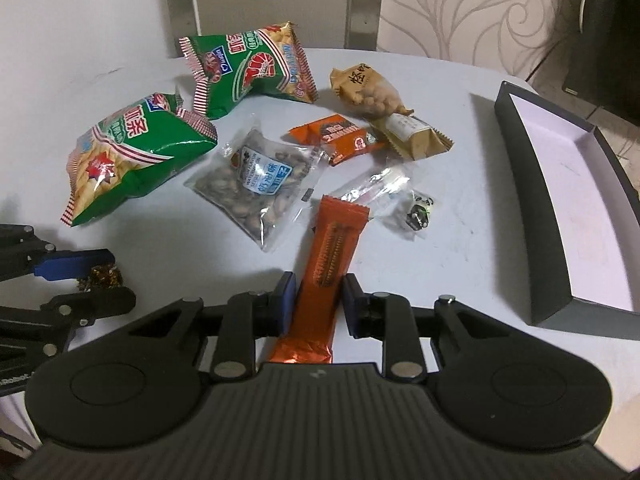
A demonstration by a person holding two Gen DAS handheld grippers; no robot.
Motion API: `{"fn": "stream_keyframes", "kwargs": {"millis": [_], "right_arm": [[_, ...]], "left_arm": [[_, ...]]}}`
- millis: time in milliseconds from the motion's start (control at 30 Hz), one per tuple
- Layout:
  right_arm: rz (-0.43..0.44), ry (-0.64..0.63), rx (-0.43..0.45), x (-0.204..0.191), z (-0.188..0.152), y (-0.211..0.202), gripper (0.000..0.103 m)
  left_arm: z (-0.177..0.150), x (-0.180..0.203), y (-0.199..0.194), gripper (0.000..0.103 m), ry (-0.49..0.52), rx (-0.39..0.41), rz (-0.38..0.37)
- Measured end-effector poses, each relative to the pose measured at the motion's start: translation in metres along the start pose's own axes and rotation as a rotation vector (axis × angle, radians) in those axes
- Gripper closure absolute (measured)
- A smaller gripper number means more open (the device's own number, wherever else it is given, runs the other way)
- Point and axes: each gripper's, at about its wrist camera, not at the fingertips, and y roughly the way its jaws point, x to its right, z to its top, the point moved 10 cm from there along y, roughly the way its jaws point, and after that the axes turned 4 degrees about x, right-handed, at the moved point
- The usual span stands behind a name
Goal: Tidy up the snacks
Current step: 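Grasp the orange candy bar with the right gripper while the left holds the chocolate, then carry the chocolate and candy bar over the white box with both grippers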
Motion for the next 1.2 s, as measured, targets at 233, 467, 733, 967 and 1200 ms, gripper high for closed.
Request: {"fn": "stream_keyframes", "kwargs": {"millis": [233,467,733,967,1200], "right_arm": [[0.028,-0.024,-0.009,0.005,-0.002,-0.001,0.076],[0.038,-0.043,0.002,0.014,0.0,0.002,0.07],[0.08,-0.015,0.002,0.018,0.0,-0.007,0.078],[0.077,0.014,0.039,0.03,0.009,-0.024,0.078],[0.05,0.049,0.096,0.055,0.026,-0.045,0.078]], "left_arm": [[0.0,0.014,0.002,0.067,0.026,-0.029,0.03],[0.0,0.022,0.004,0.073,0.034,-0.023,0.057],[0.013,0.023,0.009,0.078,0.028,-0.008,0.085],[0.041,0.04,0.019,0.078,0.051,0.035,0.041],[0.069,0.066,0.038,0.077,0.084,0.068,-0.01]]}}
